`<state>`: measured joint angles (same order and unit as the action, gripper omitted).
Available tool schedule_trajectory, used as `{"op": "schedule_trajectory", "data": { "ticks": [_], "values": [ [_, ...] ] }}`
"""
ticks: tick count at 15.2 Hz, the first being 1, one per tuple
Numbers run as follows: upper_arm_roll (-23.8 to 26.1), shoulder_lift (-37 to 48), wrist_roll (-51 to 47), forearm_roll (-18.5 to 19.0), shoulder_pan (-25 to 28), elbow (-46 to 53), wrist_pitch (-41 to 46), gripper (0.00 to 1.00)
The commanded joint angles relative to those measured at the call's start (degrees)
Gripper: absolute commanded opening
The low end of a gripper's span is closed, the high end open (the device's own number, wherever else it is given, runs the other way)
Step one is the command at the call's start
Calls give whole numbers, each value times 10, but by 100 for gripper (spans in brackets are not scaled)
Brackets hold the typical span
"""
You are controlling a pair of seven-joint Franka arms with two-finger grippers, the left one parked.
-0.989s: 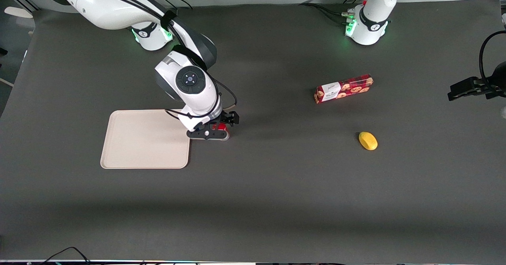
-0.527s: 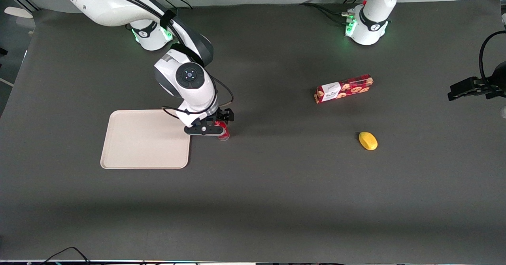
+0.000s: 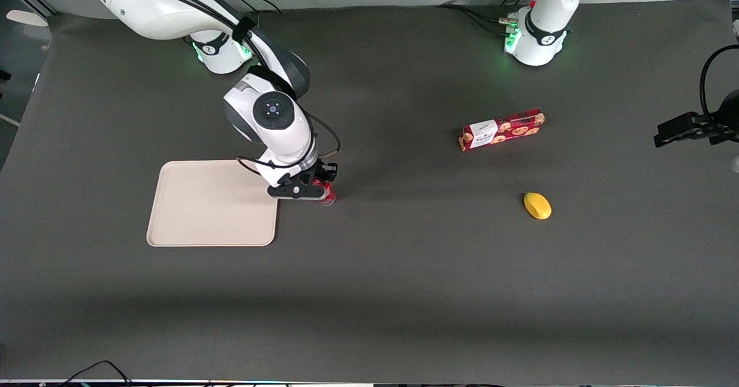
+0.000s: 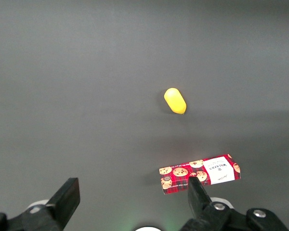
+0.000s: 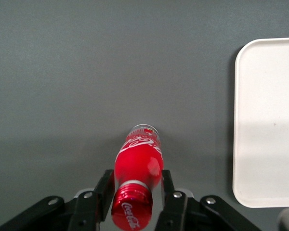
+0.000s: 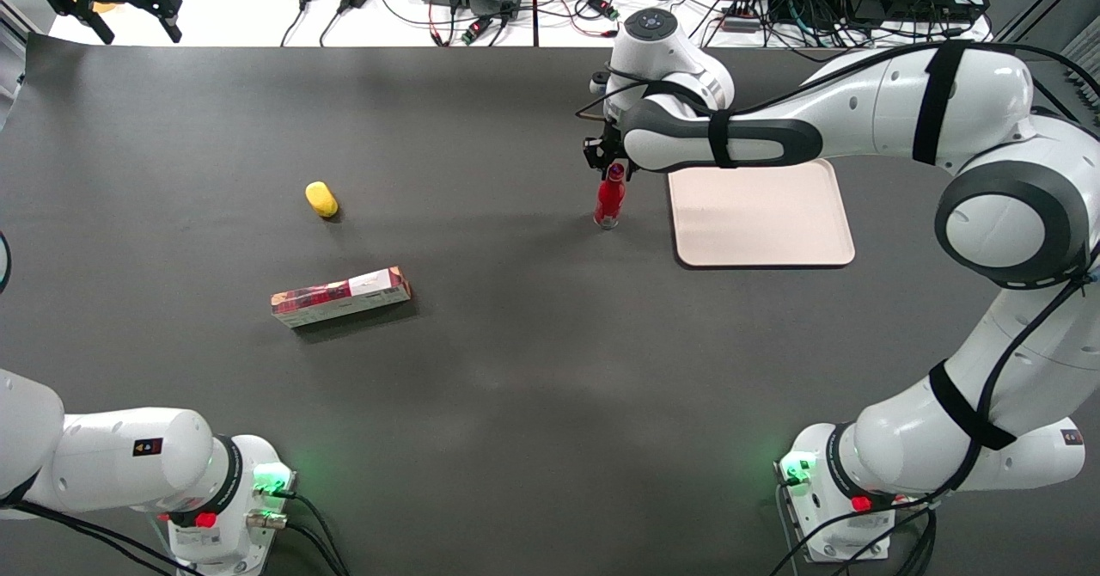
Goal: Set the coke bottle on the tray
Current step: 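Close the right gripper around the bottle's body and lift it, then carry the held bottle over the tray's corner with the right gripper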
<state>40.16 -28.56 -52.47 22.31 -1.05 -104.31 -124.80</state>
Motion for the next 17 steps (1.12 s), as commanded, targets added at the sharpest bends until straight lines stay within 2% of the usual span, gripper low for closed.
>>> {"op": "schedule_trajectory", "data": {
  "ticks": [1,4,7,9,12,15,17],
  "values": [
    [2,4,-21,12,-4,-12,-20,26],
    [2,4,-21,10,-4,-9,-19,0],
    [5,13,-14,3,-5,10,2,0],
    [7,33,3,-20,-4,54,94,0],
    [-1,119,127,-113,-34,67,148,0],
    [-109,211,310,-203,-35,63,206,0],
    [-181,252,437,-220,-35,49,242,0]
  ]
}}
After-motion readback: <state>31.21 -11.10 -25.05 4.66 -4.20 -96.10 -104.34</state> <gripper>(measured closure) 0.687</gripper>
